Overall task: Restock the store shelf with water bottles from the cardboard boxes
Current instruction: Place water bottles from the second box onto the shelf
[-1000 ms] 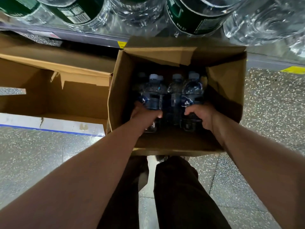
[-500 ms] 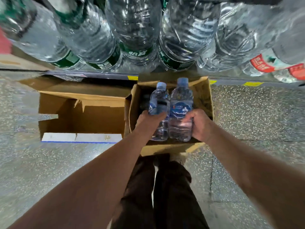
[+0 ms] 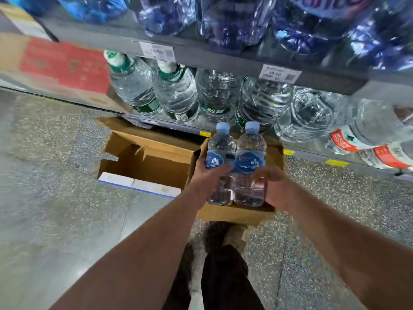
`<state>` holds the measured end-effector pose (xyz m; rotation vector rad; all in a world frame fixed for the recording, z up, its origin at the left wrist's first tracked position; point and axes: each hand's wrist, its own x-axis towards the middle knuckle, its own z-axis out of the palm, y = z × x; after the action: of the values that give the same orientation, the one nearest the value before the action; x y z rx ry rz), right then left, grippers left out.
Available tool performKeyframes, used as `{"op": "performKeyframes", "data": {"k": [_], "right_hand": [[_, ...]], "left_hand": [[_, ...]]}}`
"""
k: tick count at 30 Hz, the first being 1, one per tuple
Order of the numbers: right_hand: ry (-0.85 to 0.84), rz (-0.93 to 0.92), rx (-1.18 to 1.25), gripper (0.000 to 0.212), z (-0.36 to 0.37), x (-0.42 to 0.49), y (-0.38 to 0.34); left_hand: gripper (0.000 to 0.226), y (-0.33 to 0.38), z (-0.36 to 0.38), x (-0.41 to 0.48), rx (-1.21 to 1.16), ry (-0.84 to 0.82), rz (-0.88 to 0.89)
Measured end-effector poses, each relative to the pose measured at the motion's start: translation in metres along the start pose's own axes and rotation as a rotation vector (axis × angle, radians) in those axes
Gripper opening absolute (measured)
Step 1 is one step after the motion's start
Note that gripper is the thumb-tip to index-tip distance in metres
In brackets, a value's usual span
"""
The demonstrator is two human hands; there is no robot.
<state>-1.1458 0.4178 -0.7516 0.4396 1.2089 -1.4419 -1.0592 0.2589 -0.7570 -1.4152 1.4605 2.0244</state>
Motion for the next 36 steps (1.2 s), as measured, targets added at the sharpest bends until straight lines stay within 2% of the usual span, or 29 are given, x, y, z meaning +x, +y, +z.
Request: {"op": "performKeyframes", "data": {"k": [1,3,4,5,6,9,10,17,19,21,23,27,30,33,36], "right_hand": [[-0.025,0.016,0.006,0.007,0.005,-0.003,-0.002],[-0.048,0.016,-0.12,0.05,0.018,-0.012,-0.008],[-0.057,0.019,-0.194,0.069,0.026,-0.017,-0.009],[-0.07,0.017,-0.248,0.078,0.034,-0.02,-0.01],[-0.092,0.004,-0.297,0.076,0.042,-0.025,-0.009],[-0.053,-0.066,-0.368,0.042,0.064,-0.044,-0.006],[-0.025,-0.092,-0.381,0.039,0.073,-0.053,-0.003],[0.085,-0.265,-0.391,0.058,0.161,-0.127,0.007],[0.113,-0.341,-0.448,0.042,0.192,-0.155,0.007],[0.13,-0.42,-0.47,0.038,0.22,-0.182,0.005],[0.145,-0.472,-0.49,0.041,0.248,-0.208,0.005],[0.195,-0.571,-0.463,0.058,0.3,-0.254,0.001],[0.147,-0.664,-0.491,0.055,0.332,-0.283,0.001],[0.132,-0.712,-0.465,0.053,0.358,-0.308,0.006],[0.1,-0.725,-0.464,0.06,0.378,-0.326,0.01]], "left_hand": [[0.033,0.004,-0.002,-0.006,0.005,0.001,0.019],[0.024,0.011,-0.008,-0.018,0.014,-0.008,0.026],[0.026,0.013,-0.012,-0.024,0.02,-0.004,0.027],[0.036,0.014,-0.016,-0.029,0.018,0.011,0.031],[0.047,0.014,-0.02,-0.035,0.015,0.026,0.042],[0.067,0.016,-0.037,-0.059,0.003,0.058,0.086],[0.07,0.018,-0.043,-0.069,-0.001,0.06,0.096],[0.072,0.046,-0.097,-0.162,-0.044,0.091,0.292],[0.067,0.057,-0.112,-0.192,-0.04,0.098,0.361],[0.058,0.069,-0.129,-0.221,-0.039,0.085,0.429],[0.05,0.081,-0.144,-0.251,-0.037,0.065,0.491],[0.05,0.101,-0.174,-0.309,-0.041,0.074,0.619],[0.039,0.116,-0.194,-0.346,-0.054,0.067,0.691],[0.038,0.127,-0.212,-0.377,-0.051,0.036,0.749],[0.039,0.13,-0.231,-0.405,-0.024,0.03,0.807]]}}
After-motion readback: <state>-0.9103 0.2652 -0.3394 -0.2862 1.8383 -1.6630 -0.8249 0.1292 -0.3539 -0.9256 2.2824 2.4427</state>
